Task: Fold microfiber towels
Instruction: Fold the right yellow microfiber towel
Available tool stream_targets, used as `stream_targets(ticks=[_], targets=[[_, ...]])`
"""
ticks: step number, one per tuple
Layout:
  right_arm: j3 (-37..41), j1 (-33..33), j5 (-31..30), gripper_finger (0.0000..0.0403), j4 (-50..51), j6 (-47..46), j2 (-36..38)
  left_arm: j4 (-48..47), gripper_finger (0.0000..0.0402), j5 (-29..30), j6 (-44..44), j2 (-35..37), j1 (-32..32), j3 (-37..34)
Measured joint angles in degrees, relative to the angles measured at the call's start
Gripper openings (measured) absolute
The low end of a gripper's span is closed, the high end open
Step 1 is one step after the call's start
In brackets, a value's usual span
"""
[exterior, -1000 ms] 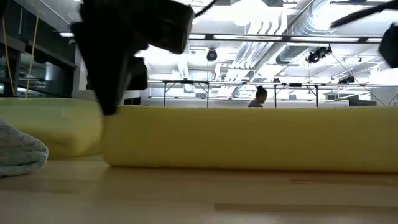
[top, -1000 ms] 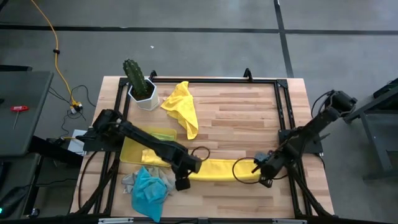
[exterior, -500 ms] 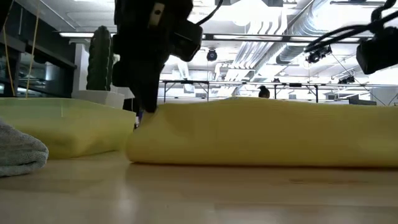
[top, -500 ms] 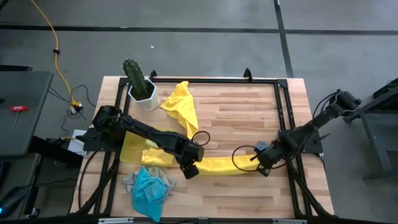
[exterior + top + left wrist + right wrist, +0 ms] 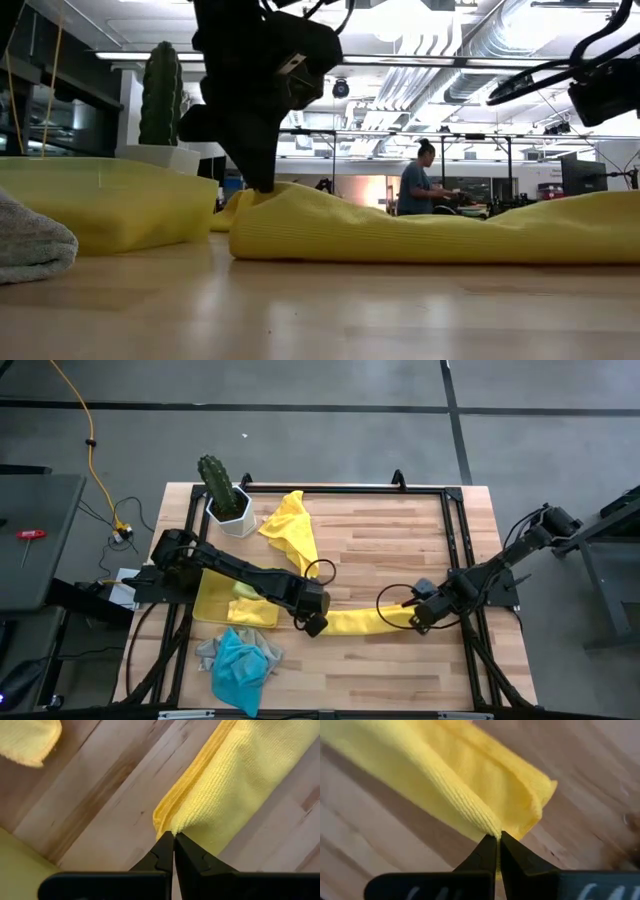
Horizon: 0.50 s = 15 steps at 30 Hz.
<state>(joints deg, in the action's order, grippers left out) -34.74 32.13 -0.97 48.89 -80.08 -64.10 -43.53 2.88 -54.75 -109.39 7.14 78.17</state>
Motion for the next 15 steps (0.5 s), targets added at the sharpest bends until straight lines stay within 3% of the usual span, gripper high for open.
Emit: stream_targets(ticks=[9,15], targets=[[0.0,0.1,-2.0,0.0003,1.1,-1.5,0.0,-1.3,0.0015,3.0,-2.1,-0.3,0.0,0.0],[0.0,0.1,-3.2,0.0073,3.5,-5.0,0.0,-4.8,0.0064,3.2,0.0,-0.3,0.0,0.0]])
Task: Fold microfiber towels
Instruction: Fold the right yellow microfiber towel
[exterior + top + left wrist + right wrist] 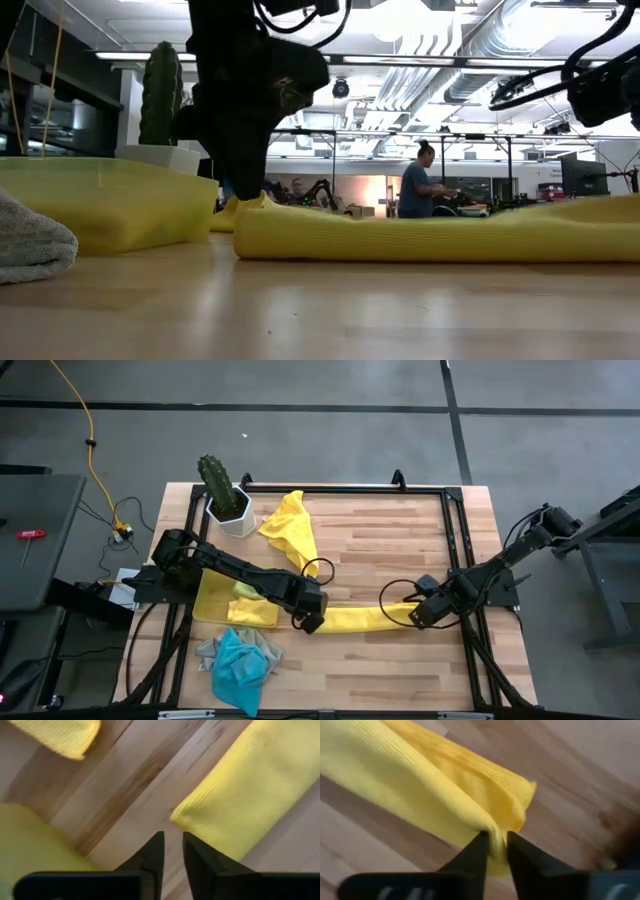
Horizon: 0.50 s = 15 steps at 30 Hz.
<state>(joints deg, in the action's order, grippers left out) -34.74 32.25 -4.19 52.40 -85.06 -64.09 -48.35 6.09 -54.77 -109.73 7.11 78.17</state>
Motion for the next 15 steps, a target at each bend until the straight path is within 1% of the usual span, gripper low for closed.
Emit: stream_targets(ticks=[3,6,9,12,15], targets=[[0.0,0.0,-2.4,0.0128,2.3,0.0,0.7,-2.5,0.0095,1.1,3.3,0.7,-0.3,0.0],[0.0,0.0,-4.9,0.0177,3.7,-2.0,3.3,-3.8,0.0122,2.7,7.9,3.2,-0.8,0.0],[0.0,0.3,-4.5,0.0216,4.0,-4.8,6.6,-3.3,0.0141,4.3,13.5,6.9,-1.2,0.0],[0.0,2.3,-3.5,0.0239,3.6,-8.4,9.1,1.0,0.0148,3.1,20.4,10.4,-1.0,-0.9],[0.0,4.7,-3.4,0.0246,4.5,-13.2,9.5,11.3,0.0145,-0.2,26.0,13.7,-0.4,-5.1]])
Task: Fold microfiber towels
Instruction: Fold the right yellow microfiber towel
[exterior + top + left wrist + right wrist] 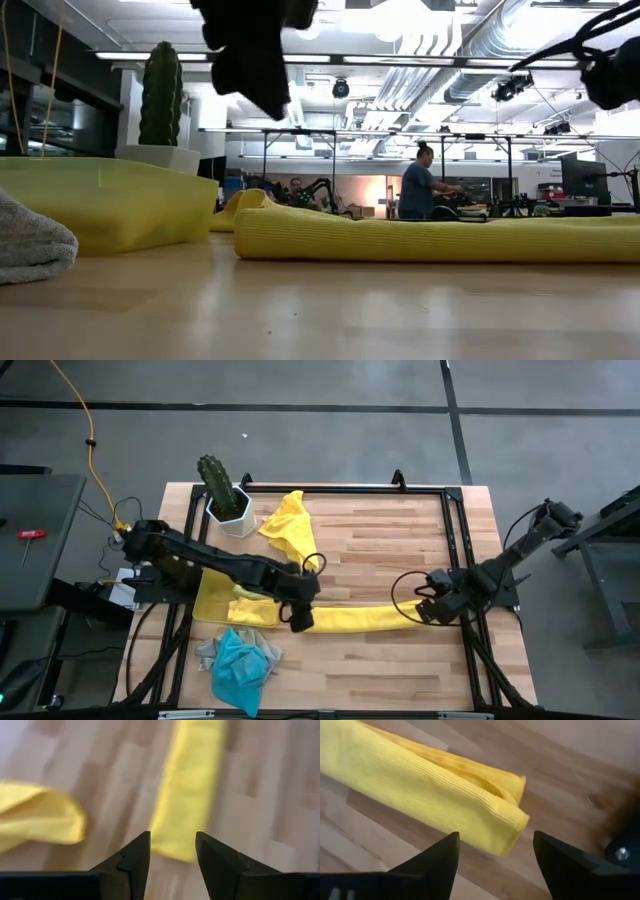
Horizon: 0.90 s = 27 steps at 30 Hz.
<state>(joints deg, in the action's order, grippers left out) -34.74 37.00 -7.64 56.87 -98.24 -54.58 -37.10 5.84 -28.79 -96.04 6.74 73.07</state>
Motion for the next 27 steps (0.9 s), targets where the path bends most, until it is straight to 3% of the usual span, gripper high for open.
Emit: stream_targets(ticks=[7,10,15,21,27], targets=[[0.0,4.7,0.6,0.0248,0.2,-7.9,-3.6,23.2,0.0125,0.2,1.5,2.8,3.2,-12.9],[0.0,5.4,1.2,0.0248,-0.1,-9.9,-5.3,28.3,0.0116,0.9,0.6,2.8,3.9,-16.3],[0.0,5.7,0.2,0.0248,-0.3,-12.1,-8.0,30.1,0.0086,4.1,0.1,2.2,4.2,-18.6],[0.0,5.6,0.2,0.0248,-2.5,-12.5,-12.1,34.1,0.0010,4.3,3.2,2.2,2.3,-20.9],[0.0,4.8,2.3,0.0248,-6.1,-12.6,-16.2,35.8,0.0002,2.3,3.5,0.1,1.4,-20.9]])
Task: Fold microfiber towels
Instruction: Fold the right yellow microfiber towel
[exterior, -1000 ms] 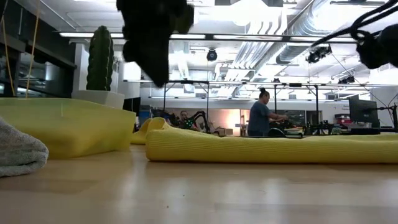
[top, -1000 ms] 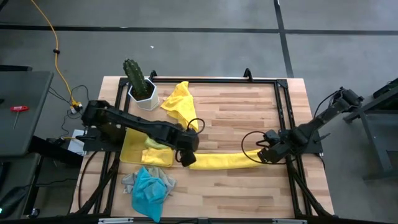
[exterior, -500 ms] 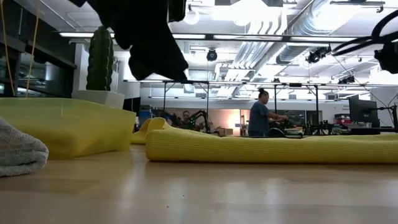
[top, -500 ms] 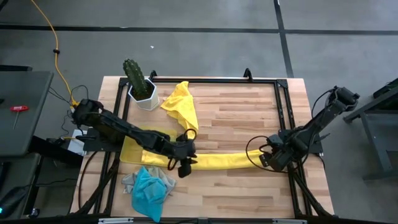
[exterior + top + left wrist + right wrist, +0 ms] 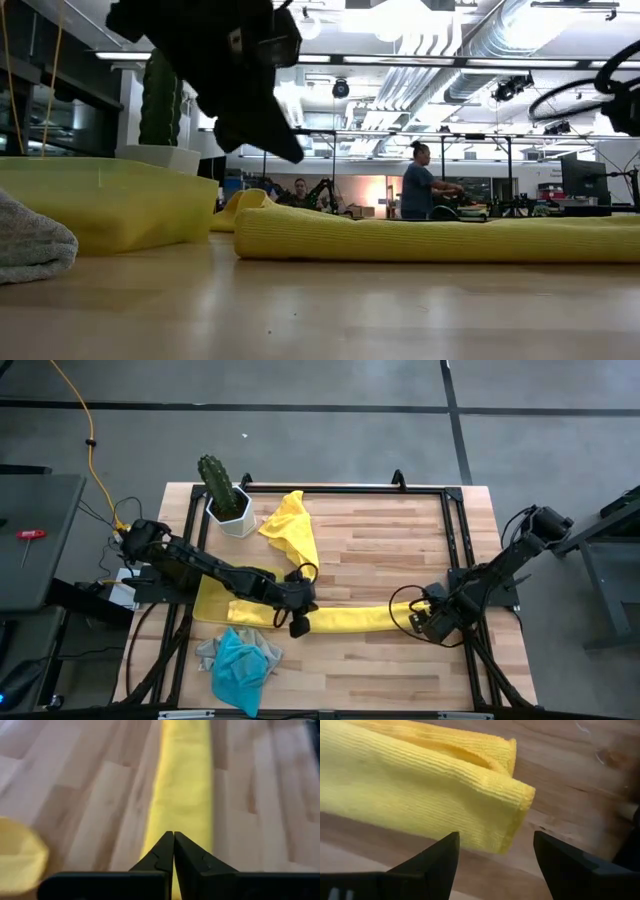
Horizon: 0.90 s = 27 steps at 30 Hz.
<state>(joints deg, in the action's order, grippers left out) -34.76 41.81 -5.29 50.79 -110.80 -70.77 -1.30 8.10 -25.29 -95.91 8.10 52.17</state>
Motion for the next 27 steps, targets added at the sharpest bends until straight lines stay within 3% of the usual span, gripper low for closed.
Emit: stream_targets(ticks=[4,8,27], targets=[[0.0,-1.4,0.1,0.0248,-1.1,0.0,-2.8,5.2,0.0001,-3.0,-0.8,-3.8,0.2,0.0],[0.0,-2.3,-0.7,0.0248,-2.0,0.3,-3.8,9.2,0.0000,-2.1,-4.2,-6.8,1.1,0.0],[1.9,-3.7,-0.7,0.0248,-5.6,0.1,-4.2,8.7,0.0000,1.2,-10.4,-13.7,4.1,0.1]])
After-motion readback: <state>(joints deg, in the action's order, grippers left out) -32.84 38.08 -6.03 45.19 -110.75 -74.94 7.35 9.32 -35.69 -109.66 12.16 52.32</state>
